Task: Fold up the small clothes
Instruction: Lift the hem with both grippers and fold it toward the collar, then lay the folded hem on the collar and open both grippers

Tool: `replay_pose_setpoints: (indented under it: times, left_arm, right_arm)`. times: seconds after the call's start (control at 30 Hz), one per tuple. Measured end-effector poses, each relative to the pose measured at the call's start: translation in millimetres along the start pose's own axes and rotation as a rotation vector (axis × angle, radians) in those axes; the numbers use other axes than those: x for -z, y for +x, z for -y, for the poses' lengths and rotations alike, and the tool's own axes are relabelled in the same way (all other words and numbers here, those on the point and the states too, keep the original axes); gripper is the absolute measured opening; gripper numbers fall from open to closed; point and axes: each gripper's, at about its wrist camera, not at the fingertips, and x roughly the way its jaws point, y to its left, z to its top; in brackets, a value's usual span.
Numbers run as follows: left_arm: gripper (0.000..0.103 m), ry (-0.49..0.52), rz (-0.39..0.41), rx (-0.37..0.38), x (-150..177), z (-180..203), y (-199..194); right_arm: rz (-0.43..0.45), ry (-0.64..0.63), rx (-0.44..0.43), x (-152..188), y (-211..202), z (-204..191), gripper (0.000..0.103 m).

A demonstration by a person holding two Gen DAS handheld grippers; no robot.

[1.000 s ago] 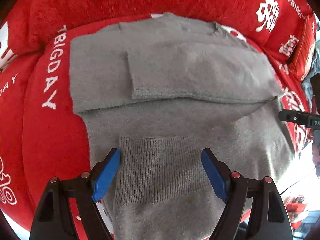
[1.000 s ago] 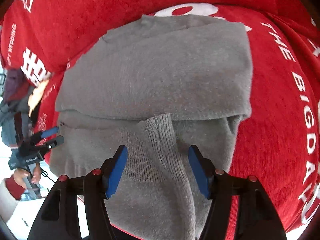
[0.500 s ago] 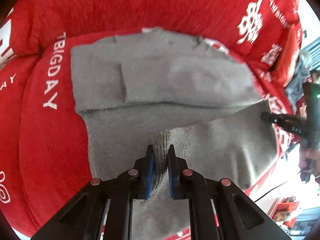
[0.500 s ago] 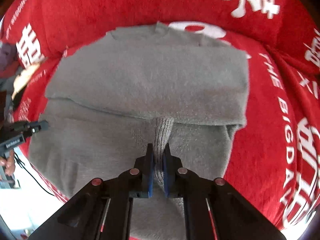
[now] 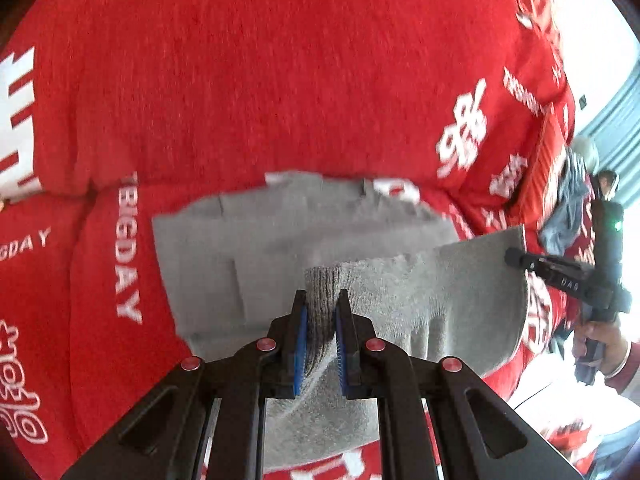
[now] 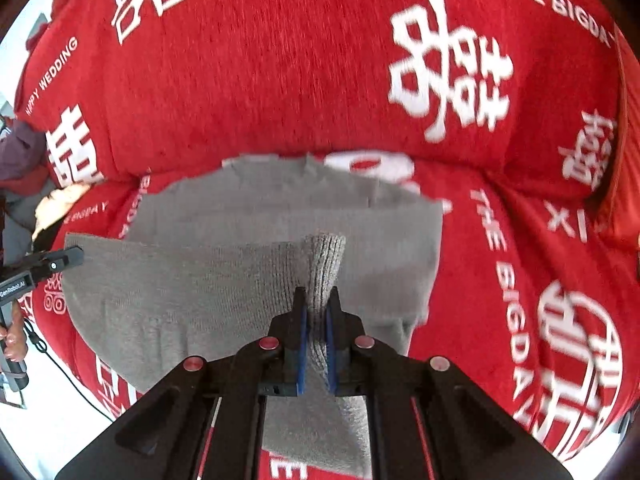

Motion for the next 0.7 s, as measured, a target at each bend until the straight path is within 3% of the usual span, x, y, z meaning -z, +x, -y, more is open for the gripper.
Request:
replay_pose_setpoints:
  times: [0.17,0.33,0.53,0.7]
  left_arm:
    - [0.014,-0.022,0.051,-0.041,-51,-4,19]
    - [0.013,-0.047,0.043,-0.121,-84,-20,72]
    - [0.014,-0.117,-0.037,-0.224,-85,-51,142]
    - [0.014,-0.138,-0.057,-0.331,-84,-64,162]
  right_arm:
    - [0.026,-0.018,-0.016,-60,13,11,0.008]
    - [0.004,-0.052,-0.028,-106,64,21,0.008]
    - [-0.095,-0.048,-0.033,-114,144,28,0.008]
    - [-0.164,0.053,-0.056,-108,186,49,0.008]
